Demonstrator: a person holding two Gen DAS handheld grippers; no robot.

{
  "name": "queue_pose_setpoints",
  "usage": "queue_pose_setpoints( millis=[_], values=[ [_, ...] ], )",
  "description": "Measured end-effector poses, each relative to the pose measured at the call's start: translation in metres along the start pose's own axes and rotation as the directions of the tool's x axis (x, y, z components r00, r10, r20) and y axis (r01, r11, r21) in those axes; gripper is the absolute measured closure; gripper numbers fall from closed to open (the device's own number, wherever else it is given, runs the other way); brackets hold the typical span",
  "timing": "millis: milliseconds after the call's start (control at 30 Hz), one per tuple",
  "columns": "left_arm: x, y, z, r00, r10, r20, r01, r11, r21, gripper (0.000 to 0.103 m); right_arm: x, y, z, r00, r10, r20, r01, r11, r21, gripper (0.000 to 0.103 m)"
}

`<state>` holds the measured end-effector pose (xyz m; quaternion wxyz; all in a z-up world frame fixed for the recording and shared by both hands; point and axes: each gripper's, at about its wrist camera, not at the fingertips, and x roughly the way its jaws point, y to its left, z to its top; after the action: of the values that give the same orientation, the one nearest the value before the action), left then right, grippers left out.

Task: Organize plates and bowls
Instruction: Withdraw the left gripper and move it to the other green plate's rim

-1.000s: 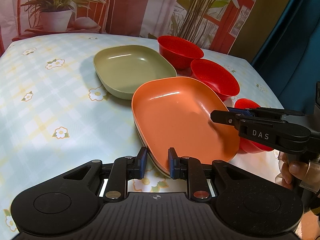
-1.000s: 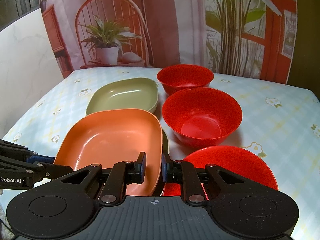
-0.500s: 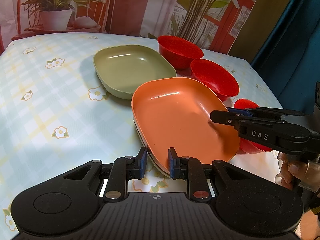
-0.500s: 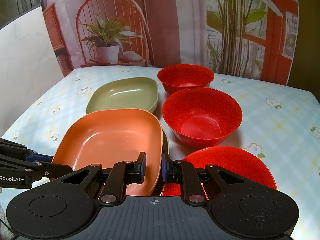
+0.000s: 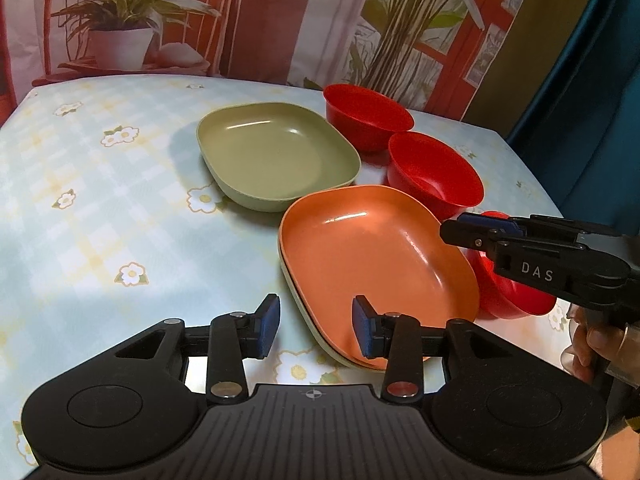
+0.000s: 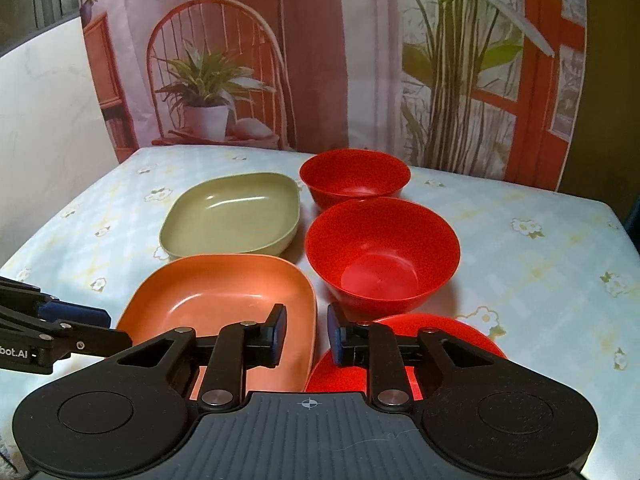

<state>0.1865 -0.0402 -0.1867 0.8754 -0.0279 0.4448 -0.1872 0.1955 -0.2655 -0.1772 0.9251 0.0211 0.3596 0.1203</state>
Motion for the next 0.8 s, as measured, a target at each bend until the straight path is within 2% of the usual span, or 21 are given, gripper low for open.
queue_pose_setpoints(
  millis=[167,467,800],
  values=[
    [0.000,0.000,0.001,1.000,-0.003,0.003,0.003,1.000,-0.001,0.061,0.002,0.003,-0.004,1.000,0.012,-0.017,-0.012,1.000,-0.023,0.090],
    [-0.007,0.000,0.005,1.000,0.007,0.030,-0.008,1.000,0.004,0.061,-0.002,0.006,-0.001,1.000,0.007,-0.004,-0.007,1.000,-0.030,0.089],
    [-0.030,0.007,0.029,0.991,0.060,0.120,-0.064,0.997,0.030,0.061,-0.011,0.003,0.015,0.999,0.028,0.036,-0.027,0.999,-0.026,0.086]
  ],
)
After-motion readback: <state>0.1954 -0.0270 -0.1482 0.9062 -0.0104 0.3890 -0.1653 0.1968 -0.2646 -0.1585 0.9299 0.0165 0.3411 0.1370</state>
